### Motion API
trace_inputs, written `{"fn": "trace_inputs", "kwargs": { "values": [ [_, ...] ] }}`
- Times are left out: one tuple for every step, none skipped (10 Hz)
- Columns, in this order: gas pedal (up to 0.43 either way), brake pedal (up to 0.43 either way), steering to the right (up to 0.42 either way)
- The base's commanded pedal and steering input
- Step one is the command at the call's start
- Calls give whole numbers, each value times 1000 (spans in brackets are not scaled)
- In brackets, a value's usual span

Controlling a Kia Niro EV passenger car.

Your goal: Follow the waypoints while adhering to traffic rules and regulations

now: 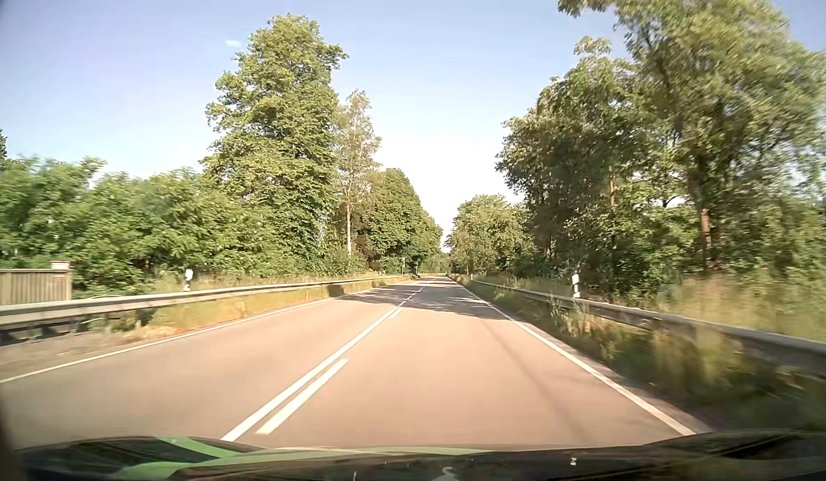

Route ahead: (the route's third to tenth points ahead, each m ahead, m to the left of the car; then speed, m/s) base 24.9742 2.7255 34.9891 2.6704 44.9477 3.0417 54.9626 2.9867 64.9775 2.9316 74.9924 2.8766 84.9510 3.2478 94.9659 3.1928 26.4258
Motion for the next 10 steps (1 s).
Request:
{"fn": "trace_inputs", "kwargs": {
  "values": [
    [299,0,-3],
    [299,0,-3],
    [299,0,-3],
    [287,0,-3],
    [287,0,-3],
    [287,0,-3],
    [287,0,-3],
    [287,0,-3],
    [299,0,-3],
    [299,0,-2]
  ]
}}
